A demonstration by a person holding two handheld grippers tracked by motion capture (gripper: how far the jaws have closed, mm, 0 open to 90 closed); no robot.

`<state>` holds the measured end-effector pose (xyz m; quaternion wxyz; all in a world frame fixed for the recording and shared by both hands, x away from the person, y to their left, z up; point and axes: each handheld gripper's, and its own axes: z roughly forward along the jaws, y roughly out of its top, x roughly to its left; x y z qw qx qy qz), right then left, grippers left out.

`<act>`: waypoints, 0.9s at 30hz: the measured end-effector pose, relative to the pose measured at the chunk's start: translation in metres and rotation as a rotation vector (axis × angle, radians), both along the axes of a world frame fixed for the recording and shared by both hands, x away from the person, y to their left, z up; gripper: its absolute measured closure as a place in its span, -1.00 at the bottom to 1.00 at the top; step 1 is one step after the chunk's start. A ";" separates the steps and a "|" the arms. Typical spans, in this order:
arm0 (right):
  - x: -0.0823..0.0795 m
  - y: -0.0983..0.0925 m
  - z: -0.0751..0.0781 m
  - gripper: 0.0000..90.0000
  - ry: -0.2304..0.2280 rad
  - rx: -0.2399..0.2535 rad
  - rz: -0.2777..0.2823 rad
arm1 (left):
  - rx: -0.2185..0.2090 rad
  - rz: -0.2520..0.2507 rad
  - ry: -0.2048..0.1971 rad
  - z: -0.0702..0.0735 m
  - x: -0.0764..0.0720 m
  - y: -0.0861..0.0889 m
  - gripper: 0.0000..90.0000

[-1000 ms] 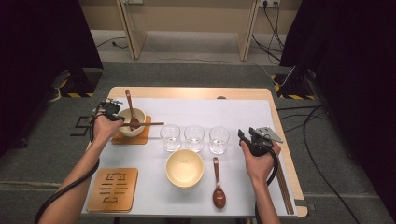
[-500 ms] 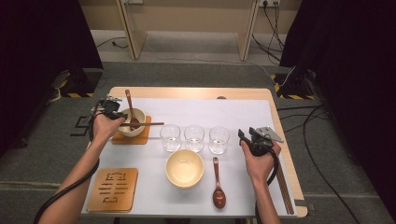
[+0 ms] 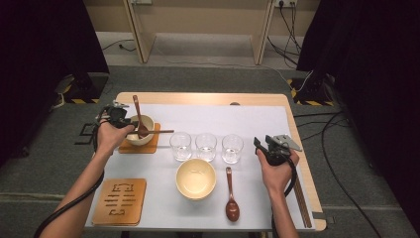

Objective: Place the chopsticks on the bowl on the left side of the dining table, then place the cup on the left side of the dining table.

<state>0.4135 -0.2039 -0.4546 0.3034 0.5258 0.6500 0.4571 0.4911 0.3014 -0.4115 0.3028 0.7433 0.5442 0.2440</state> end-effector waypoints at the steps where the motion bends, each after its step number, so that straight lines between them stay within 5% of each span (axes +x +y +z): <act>1: 0.000 0.000 0.000 0.15 0.001 0.001 -0.001 | -0.005 -0.003 -0.001 0.001 -0.001 -0.001 0.37; 20: -0.003 0.000 0.000 0.15 0.005 -0.002 -0.004 | -0.046 -0.033 -0.017 0.010 -0.014 -0.017 0.15; 27: -0.003 -0.004 0.003 0.19 -0.002 0.006 -0.007 | -0.063 -0.089 -0.020 0.013 -0.023 -0.032 0.12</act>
